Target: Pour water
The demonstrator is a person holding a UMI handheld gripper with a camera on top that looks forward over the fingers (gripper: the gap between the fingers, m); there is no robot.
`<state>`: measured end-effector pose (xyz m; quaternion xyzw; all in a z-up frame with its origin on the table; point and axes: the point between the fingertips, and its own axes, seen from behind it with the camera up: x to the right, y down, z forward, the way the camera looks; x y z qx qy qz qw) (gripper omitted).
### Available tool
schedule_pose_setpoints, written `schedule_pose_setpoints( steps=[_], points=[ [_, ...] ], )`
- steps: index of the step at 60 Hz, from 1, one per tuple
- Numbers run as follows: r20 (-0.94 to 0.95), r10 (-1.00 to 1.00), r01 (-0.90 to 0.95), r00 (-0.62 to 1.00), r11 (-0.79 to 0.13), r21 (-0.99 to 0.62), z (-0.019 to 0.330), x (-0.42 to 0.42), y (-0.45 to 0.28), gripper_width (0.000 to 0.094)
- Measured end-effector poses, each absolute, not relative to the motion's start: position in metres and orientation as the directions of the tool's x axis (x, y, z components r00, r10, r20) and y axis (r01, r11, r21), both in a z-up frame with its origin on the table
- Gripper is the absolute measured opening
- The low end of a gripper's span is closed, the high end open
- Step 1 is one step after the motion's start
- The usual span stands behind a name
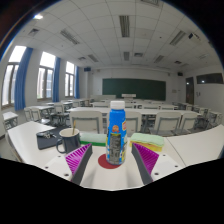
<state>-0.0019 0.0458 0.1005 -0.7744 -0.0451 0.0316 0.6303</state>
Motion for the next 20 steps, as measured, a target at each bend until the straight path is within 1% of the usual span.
schedule_pose_setpoints(
  steps=[5,10,20],
  points=[
    [-0.029,0.169,0.004,0.985,-0.193,-0.981,0.102,-0.021,0.004,0.0858],
    [-0.041,0.169,-0.007,0.985,-0.198,-0.98,0.092,-0.022,-0.026,0.0858],
    [-0.02,0.153,0.009,0.988,-0.182,-0.983,0.078,-0.019,-0.044,0.0862]
  ],
)
